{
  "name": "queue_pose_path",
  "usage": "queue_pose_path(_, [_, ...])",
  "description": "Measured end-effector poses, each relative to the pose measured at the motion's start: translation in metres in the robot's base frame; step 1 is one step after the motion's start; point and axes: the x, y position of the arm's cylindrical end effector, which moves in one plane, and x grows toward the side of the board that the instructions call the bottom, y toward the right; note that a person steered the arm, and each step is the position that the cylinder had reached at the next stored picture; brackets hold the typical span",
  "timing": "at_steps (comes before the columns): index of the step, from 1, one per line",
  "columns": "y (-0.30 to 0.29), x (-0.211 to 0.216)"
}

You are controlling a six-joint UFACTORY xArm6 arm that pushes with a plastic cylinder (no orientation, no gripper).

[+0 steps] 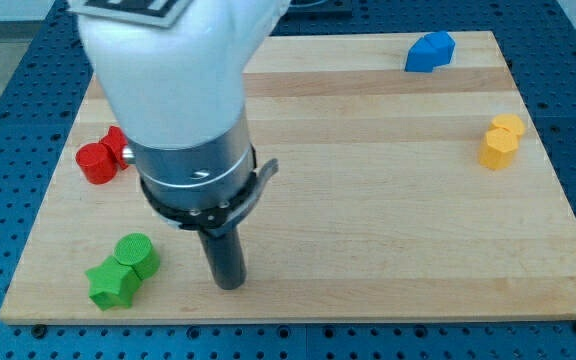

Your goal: Push the green star to the bottom left of the board

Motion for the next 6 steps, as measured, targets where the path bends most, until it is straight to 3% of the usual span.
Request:
queue_pose_path(2, [-0.018, 0.031])
queue_pose_path(6, [-0.162, 0.020])
